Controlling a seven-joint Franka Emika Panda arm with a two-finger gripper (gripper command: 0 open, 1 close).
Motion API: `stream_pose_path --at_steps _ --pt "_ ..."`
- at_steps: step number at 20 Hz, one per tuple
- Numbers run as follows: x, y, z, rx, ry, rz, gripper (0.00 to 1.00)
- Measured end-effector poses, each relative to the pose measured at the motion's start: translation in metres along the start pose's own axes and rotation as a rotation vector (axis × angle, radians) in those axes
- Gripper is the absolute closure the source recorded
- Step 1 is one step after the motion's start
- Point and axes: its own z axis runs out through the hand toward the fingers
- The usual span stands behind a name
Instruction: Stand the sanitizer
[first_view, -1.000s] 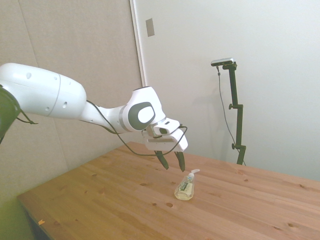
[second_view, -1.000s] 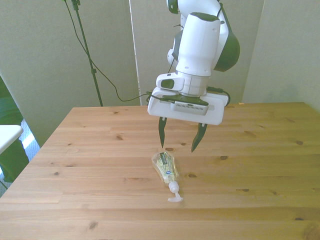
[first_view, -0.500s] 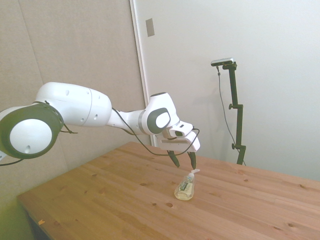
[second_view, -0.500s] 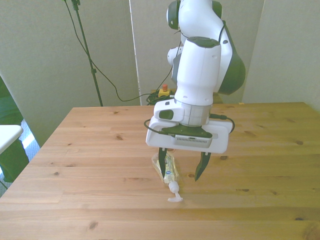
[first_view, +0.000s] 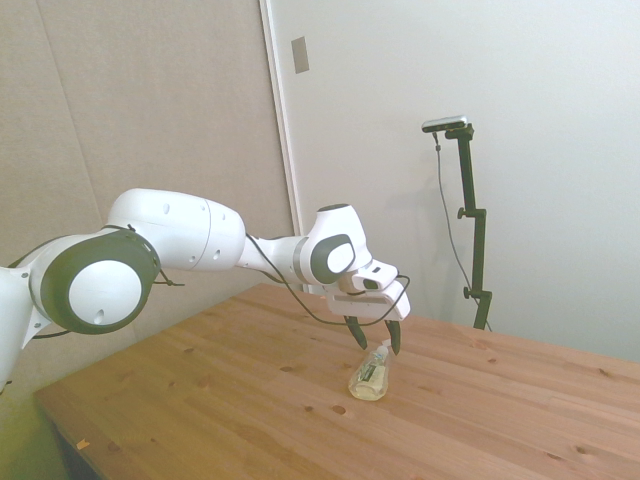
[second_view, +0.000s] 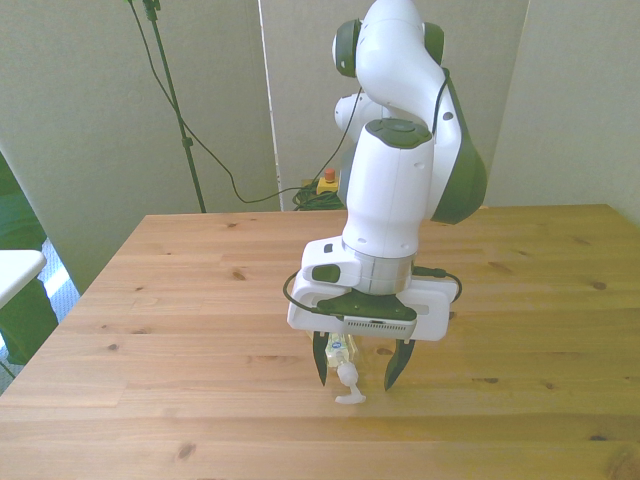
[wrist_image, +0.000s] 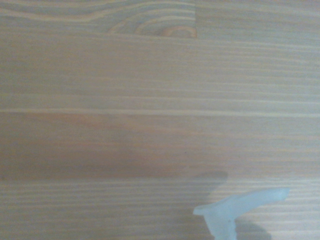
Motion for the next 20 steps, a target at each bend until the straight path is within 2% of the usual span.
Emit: stream_pose_path --at_steps 3,4,20 --pt "0.005 0.001 0.002 0.003 -0.001 0.005 0.0" --pt "0.006 0.001 0.004 0.002 -0.002 0.006 1.0" --pt "0.017 0.01 0.012 0.024 -0.024 0.02 1.0"
